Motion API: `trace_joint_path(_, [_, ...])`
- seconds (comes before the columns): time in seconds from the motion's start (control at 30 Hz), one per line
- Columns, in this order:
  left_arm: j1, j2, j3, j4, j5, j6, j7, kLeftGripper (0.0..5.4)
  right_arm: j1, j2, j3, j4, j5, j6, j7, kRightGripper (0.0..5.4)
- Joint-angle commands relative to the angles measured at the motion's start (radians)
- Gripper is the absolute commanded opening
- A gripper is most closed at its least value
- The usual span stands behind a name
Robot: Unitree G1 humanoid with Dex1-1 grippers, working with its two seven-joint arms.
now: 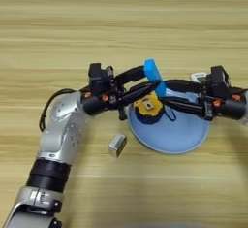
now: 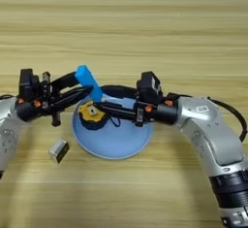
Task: Move the objects on the table
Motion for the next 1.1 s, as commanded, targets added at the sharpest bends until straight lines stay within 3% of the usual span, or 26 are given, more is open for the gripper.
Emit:
trace_joint_path(0.03, [-0.012, 0.004, 0.012, -0.011, 0.002, -0.004, 0.008, 1.46, 0.005, -0.014, 0.002, -0.007, -0.005, -0.002, 0.015, 2.48])
trace_joint_path(0.47, [-0.012, 0.002, 0.014, -0.007, 0.003, -0.008, 0.007, 1.42, 0.005, -0.009, -0.004, -0.007, -0.005, -0.005, 0.019, 3.85])
trace_joint_path(0.83, [-0.020, 0.008, 0.026, 0.015, 0.018, -0.026, 0.021, 1.42, -0.003, 0.015, -0.058, -0.013, 0.045, -0.009, -0.001, 5.16])
trace_joint_path(1.1, [-0.050, 0.026, 0.061, 0.121, 0.128, -0.125, 0.113, 1.42, -0.034, 0.060, -0.115, 0.022, 0.051, -0.029, -0.073, 5.40])
